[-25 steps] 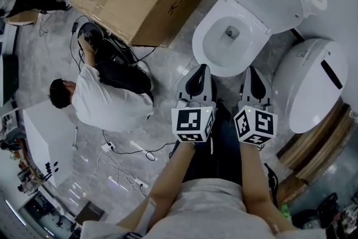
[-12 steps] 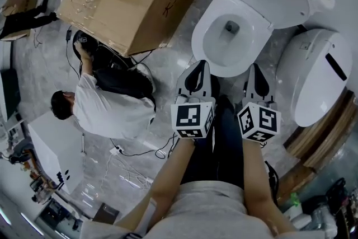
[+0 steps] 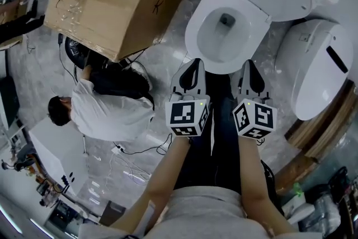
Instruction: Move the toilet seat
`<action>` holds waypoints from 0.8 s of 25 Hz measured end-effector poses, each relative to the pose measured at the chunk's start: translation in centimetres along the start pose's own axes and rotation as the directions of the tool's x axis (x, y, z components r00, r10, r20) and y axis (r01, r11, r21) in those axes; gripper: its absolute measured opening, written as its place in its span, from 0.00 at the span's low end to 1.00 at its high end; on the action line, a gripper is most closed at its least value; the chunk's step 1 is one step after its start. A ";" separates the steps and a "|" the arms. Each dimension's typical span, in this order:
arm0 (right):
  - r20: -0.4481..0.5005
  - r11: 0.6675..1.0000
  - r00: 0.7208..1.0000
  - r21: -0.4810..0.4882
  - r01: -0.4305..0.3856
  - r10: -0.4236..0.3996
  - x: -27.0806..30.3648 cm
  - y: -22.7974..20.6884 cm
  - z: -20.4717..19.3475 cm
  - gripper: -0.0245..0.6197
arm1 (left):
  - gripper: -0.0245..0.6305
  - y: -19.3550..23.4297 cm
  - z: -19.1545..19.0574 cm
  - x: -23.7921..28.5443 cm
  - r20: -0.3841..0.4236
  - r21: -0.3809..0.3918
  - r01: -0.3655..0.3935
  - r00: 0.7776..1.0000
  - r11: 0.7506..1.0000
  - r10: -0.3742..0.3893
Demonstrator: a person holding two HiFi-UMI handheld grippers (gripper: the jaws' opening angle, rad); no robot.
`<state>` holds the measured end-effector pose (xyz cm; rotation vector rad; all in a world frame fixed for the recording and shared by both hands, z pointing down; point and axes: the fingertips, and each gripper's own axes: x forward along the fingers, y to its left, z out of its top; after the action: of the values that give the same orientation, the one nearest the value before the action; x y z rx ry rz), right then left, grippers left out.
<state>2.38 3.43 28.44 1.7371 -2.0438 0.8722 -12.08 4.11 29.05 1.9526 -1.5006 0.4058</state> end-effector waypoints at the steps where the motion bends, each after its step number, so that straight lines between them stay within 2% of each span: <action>1: -0.008 1.000 1.000 0.006 0.003 -0.003 0.2 -0.3 -0.4 0.06 | 0.06 0.1 -0.5 0.3 -0.010 -0.006 -0.002 1.000 1.000 0.002; 6: -0.069 0.999 0.998 0.036 -0.004 0.006 1.5 -1.2 -2.9 0.06 | 0.06 0.8 -2.4 1.7 -0.048 -0.022 -0.018 0.999 1.000 0.017; 12: -0.140 0.998 0.990 0.055 0.013 -0.005 2.8 -2.9 -6.9 0.06 | 0.06 1.8 -5.9 3.5 -0.090 -0.128 -0.060 0.995 0.990 0.048; 16: -0.177 0.990 0.984 0.137 0.032 -0.007 3.8 -4.7 -9.4 0.07 | 0.06 2.2 -8.7 4.8 -0.145 -0.114 -0.078 0.988 0.990 0.061; 20: -0.225 0.992 0.974 0.122 0.029 -0.001 5.4 -5.7 -12.2 0.07 | 0.06 3.4 -12.1 6.1 -0.225 -0.125 -0.100 0.972 0.987 0.070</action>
<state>5.05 6.51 42.35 1.6287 -1.8628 1.1570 -11.82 6.91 42.74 1.6830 -1.4332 0.5254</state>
